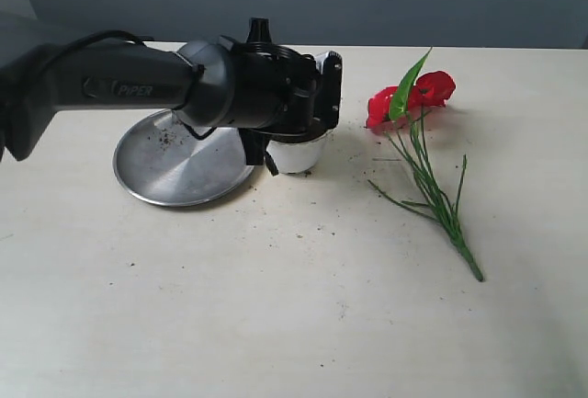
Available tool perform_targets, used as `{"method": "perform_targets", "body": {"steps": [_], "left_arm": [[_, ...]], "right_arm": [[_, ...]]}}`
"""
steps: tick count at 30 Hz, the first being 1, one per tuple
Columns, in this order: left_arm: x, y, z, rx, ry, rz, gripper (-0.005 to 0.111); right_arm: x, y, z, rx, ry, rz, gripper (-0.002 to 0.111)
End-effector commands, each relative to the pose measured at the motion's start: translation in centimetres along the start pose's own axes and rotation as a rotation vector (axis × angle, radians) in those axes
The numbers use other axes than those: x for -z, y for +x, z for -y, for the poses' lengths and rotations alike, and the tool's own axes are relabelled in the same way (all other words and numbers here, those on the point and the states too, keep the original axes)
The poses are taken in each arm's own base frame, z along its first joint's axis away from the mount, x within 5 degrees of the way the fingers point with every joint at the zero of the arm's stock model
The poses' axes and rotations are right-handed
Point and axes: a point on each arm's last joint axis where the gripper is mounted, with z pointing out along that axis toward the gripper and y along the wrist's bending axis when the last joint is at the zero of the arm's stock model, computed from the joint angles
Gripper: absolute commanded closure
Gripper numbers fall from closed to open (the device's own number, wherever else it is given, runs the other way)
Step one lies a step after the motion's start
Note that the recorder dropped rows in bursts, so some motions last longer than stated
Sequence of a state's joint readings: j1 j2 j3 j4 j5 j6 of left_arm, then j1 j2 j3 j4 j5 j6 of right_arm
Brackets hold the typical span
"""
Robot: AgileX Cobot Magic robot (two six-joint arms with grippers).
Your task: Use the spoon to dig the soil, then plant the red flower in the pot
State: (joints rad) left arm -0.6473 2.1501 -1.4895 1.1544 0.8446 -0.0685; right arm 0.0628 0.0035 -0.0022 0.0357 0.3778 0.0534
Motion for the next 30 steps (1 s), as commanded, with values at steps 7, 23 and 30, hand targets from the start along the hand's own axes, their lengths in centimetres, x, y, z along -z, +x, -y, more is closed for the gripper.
{"method": "perform_targets", "body": {"steps": [7,23,30], "left_arm": [[0.28,0.45,-0.06,0.02,0.008,-0.032,0.106],[0.28,0.51,-0.06,0.02,0.008,-0.039,0.106],[0.29,-0.33,0.13,0.036,0.03,0.053,0.106]], "right_arm": [[0.0,-0.07,0.02,0.002,0.003,0.016,0.108],[0.0,-0.05,0.02,0.002,0.003,0.014,0.108],[0.0,-0.05,0.02,0.002,0.003,0.014,0.108]]}}
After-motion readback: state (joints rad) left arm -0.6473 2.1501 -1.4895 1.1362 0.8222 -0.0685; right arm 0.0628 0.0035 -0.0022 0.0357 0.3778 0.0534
